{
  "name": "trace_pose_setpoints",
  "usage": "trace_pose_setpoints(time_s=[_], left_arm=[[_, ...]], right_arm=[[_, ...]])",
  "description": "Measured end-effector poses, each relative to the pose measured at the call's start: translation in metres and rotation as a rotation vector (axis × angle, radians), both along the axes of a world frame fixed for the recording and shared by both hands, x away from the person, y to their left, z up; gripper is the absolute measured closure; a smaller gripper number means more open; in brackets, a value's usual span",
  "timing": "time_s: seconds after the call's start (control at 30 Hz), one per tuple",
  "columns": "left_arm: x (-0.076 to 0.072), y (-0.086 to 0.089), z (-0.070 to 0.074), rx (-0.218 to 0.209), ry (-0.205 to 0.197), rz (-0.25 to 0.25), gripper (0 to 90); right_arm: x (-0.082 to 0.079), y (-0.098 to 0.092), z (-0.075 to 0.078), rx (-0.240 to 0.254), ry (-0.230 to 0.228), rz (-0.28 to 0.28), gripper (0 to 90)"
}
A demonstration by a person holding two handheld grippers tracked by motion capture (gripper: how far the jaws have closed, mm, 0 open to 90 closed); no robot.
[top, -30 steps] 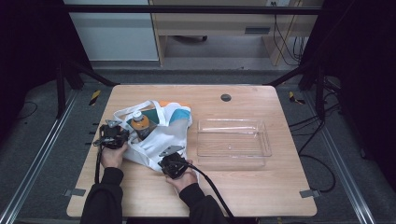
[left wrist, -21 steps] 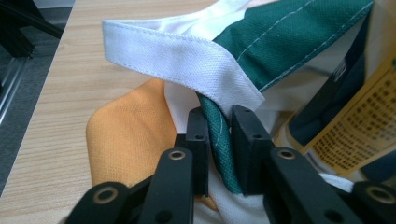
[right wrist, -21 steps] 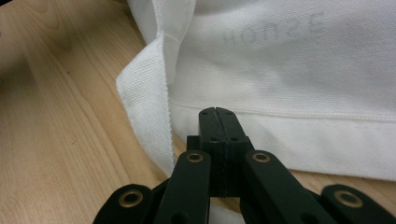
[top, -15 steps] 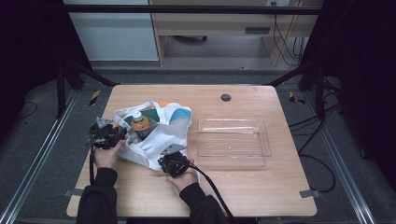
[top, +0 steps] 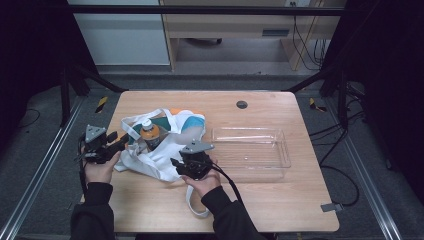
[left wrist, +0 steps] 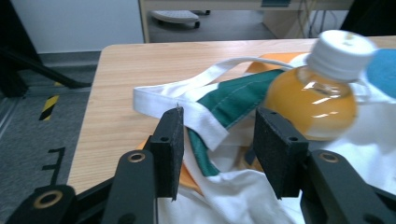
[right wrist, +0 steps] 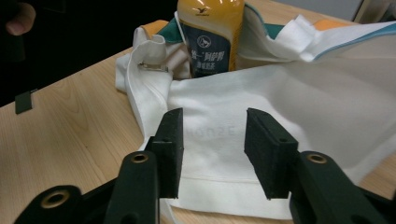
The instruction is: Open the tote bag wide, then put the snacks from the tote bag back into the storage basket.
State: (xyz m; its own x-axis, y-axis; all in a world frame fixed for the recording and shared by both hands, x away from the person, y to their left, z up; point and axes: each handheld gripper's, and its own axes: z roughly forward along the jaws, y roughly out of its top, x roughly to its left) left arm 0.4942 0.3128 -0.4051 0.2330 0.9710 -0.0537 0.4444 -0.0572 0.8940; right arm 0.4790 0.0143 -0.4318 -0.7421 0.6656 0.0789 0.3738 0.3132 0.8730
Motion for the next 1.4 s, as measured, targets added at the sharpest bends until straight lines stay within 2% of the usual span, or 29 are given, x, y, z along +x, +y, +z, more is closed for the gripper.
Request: trace_pose_setpoints(time_s=[0.1,0.3,0.4,0.5,0.67,1.1,1.4], left_arm=[[-0.005,-0.001,0.005,-0.009,-0.017,-0.024,52.5],[-0.011,-0.008,0.010,0.012,-0.052,-0.057,49.4],[-0.013,-0.012,0.013,-0.004,-0.076,-0.089,48.7],[-0.015,-0.016,0.015,-0.004,-0.083,-0.114,47.0],[-0.016,-0.028,0.018,0.019,-0.095,-0.135,44.3],[-0.013,-0.043,0.020,0.038,-0.098,-0.161,37.9],[-0.006,-0.055,0.021,0.060,-0.096,-0.178,36.9]], right_arm=[[-0.001,-0.008,0.005,-0.002,-0.013,-0.002,50.5],[-0.004,-0.029,0.018,0.019,-0.040,-0.022,39.6],[-0.005,-0.041,0.022,0.029,-0.044,-0.034,36.6],[-0.007,-0.053,0.025,0.019,-0.052,-0.039,33.6],[-0.011,-0.074,0.027,0.017,-0.060,-0.058,30.2],[-0.025,-0.135,0.020,0.018,-0.063,-0.107,23.9],[-0.035,-0.162,0.014,0.008,-0.060,-0.132,22.9]])
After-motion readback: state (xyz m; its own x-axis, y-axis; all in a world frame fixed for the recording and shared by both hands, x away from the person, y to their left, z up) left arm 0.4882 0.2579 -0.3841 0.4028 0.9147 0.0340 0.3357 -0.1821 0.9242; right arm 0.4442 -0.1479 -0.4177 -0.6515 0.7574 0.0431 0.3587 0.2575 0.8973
